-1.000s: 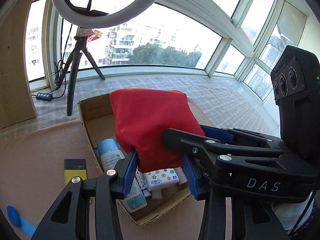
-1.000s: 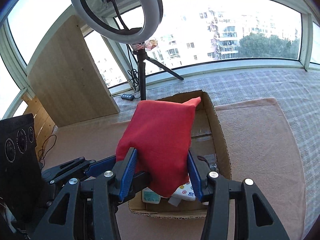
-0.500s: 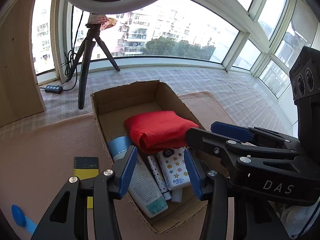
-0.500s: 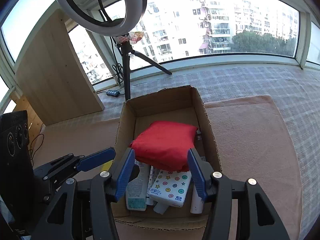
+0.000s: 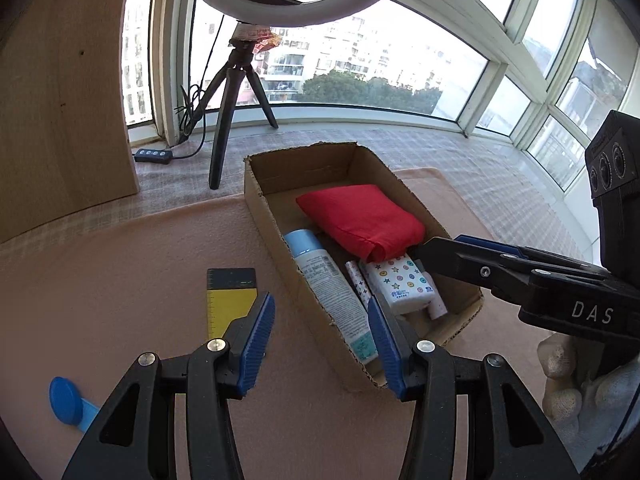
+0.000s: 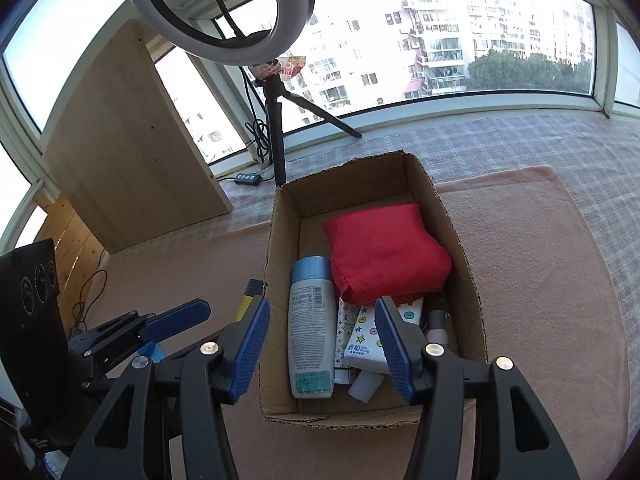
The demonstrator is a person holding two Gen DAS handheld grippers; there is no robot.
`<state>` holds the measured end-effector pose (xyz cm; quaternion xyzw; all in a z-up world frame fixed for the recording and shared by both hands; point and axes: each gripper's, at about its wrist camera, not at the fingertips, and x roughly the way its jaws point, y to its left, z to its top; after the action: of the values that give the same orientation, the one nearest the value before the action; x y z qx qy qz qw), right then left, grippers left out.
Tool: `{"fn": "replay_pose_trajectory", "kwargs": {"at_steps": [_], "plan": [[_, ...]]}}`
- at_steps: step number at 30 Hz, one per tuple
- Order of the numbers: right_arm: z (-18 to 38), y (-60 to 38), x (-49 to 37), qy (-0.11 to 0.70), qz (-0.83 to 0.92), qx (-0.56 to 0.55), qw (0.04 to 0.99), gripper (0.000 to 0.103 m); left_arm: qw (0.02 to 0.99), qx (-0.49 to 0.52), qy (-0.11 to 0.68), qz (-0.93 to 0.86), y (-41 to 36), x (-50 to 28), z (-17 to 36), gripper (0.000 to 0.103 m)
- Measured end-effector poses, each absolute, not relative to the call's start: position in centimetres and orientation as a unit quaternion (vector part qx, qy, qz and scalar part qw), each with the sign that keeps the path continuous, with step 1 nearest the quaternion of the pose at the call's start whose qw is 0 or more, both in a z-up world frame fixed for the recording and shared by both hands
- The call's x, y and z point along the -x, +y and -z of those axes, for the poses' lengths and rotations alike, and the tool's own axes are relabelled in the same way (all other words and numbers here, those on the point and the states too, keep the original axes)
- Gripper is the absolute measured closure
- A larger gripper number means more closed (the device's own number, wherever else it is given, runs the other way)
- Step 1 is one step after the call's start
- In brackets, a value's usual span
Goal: Organize objects
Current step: 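Lower the red cushion into the box and open both grippers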
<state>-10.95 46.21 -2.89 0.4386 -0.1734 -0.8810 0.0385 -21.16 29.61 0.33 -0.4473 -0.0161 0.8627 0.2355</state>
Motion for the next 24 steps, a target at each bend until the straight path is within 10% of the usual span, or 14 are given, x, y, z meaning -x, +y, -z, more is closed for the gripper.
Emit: {"fn": "replay_pose_trajectory", "kwargs": {"at_steps": [24], "plan": [[5.8, 31.7, 7.9, -0.161, 0.843, -0.489, 0.157, 0.052, 0.122, 0.5, -0.111, -0.85, 8.1, 13.9, 6.8, 0.051]]}}
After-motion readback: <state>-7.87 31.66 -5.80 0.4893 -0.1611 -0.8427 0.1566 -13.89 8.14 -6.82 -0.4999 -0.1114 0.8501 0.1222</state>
